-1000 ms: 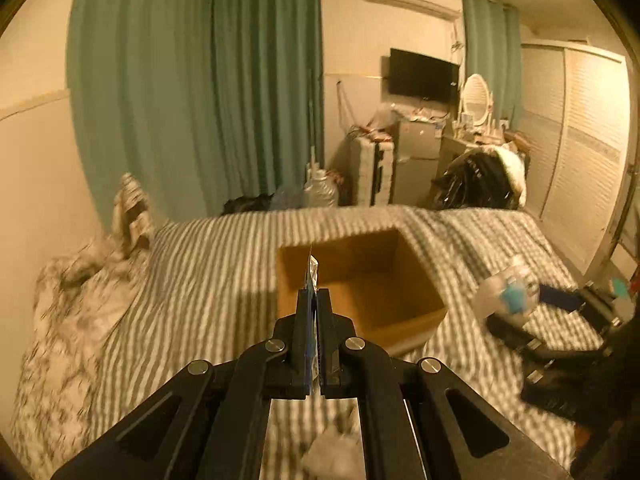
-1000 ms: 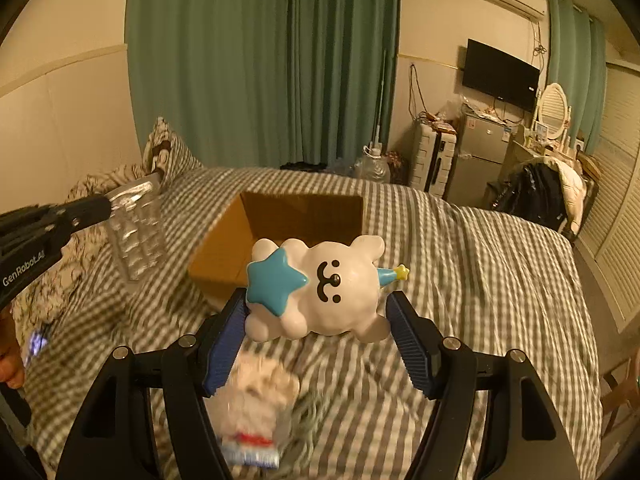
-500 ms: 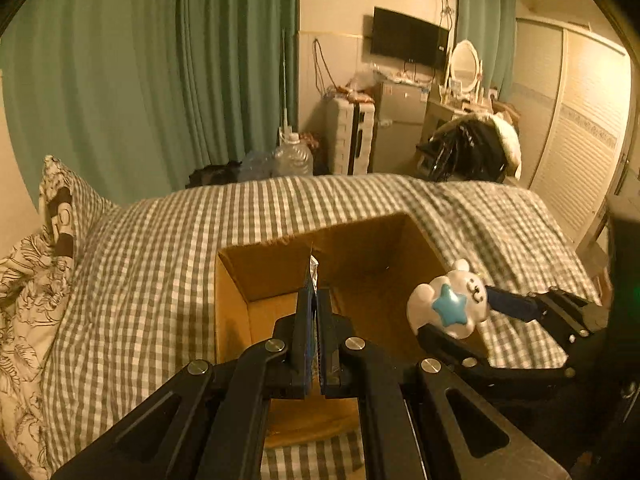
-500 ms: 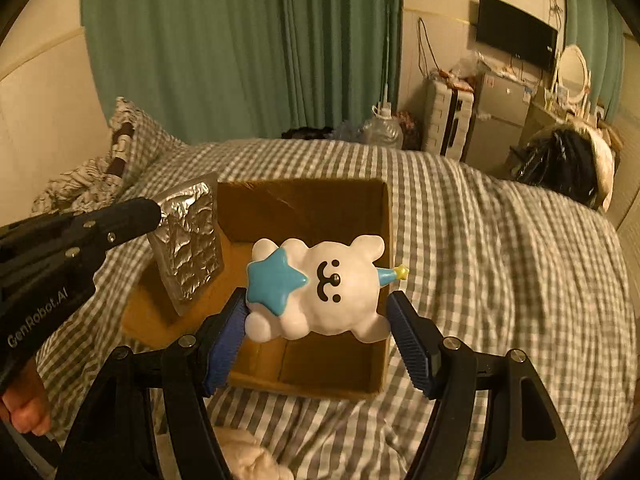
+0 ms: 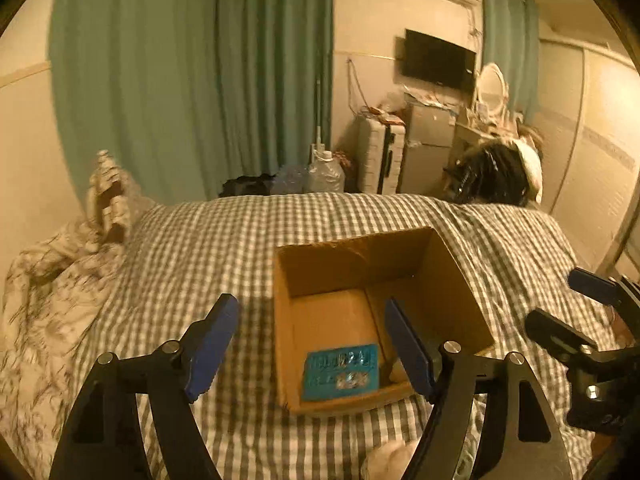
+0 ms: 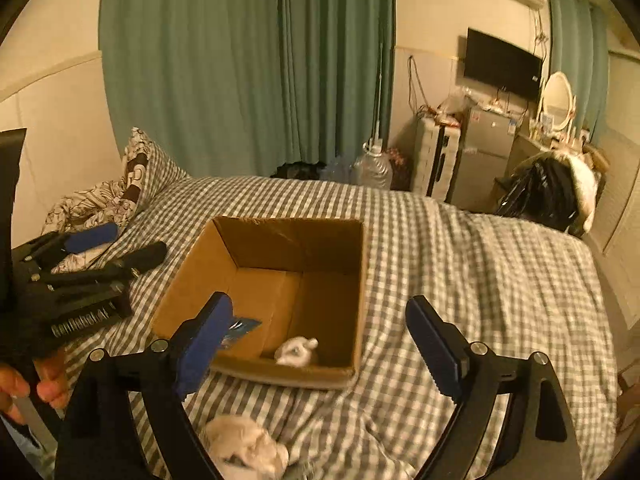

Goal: Organize objects
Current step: 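Carry the bear and the card package into the cardboard box and open both grippers, then grasp the blue-white toothpaste tube with the right gripper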

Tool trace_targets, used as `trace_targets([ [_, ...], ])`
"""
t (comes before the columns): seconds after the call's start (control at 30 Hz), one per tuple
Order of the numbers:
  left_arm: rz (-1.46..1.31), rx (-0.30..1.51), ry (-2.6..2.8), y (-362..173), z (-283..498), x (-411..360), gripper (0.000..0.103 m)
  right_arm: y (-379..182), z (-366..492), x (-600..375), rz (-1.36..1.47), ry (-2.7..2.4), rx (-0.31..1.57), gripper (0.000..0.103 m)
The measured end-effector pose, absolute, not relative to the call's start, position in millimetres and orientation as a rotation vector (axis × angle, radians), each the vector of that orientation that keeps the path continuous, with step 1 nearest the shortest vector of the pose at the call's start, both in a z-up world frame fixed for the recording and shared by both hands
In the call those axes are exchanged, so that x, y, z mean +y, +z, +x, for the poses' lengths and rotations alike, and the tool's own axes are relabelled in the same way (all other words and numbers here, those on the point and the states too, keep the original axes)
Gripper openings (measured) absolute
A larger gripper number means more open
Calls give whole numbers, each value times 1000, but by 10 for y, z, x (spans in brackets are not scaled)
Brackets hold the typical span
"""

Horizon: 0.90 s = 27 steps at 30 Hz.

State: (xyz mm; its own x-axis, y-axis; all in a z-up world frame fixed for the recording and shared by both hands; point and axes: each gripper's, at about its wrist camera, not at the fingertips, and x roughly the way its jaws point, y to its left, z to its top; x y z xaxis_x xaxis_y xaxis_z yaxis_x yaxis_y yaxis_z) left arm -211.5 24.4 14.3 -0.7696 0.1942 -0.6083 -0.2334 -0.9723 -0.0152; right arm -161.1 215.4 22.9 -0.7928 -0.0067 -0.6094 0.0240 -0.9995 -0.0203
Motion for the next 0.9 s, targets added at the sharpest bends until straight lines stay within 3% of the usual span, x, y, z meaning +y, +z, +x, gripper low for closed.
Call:
trace_targets([
  [0.1, -950, 65, 2793, 232, -1876, 72, 83, 337, -1316, 2121, 998, -2985, 95, 92],
  [0.17, -943, 59, 2823, 283, -1671, -53, 94, 383, -1093, 2091, 991, -2994, 129, 93],
  [0.23, -927, 52, 2841, 319, -1515, -131, 98, 390, -877, 2050, 988, -2991, 151, 96],
  [0.47, -939, 59, 2846, 138, -935, -271, 101, 52, -464, 1924, 1093, -2940, 138, 99],
  [0.9, -1162, 141, 2827, -913, -467, -237, 101, -1059, -355, 1676, 1437, -2716, 2, 100],
])
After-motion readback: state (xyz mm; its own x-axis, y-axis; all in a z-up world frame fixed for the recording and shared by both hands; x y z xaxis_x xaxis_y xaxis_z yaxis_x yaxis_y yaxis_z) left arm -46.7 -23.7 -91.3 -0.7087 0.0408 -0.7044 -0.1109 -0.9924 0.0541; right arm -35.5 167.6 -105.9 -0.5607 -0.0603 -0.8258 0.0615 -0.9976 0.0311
